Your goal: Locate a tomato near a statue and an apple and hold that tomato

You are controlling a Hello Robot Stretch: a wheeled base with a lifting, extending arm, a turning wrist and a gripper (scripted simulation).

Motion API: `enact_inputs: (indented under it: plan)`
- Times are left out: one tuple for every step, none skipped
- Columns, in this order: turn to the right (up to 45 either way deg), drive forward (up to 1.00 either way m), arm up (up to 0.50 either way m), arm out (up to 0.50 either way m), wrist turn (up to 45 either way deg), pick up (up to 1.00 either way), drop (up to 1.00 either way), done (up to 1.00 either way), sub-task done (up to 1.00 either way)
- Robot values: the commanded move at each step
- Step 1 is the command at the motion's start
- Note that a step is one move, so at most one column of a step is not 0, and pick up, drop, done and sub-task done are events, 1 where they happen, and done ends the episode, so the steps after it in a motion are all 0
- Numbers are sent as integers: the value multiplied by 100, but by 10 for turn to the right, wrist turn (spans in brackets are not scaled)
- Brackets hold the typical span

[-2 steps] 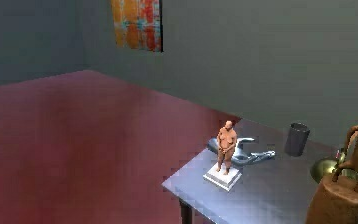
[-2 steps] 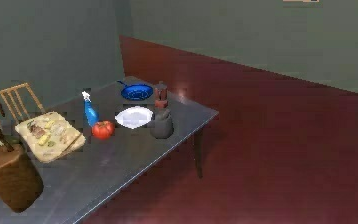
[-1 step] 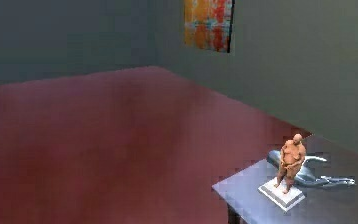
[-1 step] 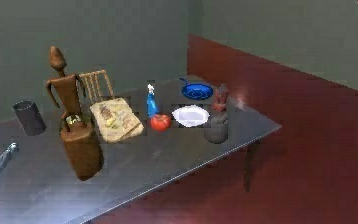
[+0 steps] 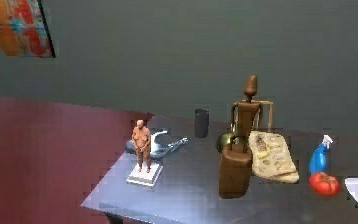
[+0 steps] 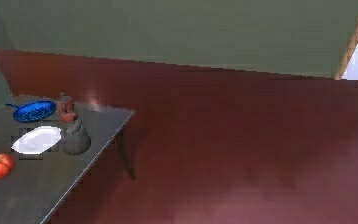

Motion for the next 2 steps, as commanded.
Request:
enact_inputs:
  plan:
    - [450,0,0,0,0,0,0,0,0]
    - [330,0,0,0,0,0,0,0,0]
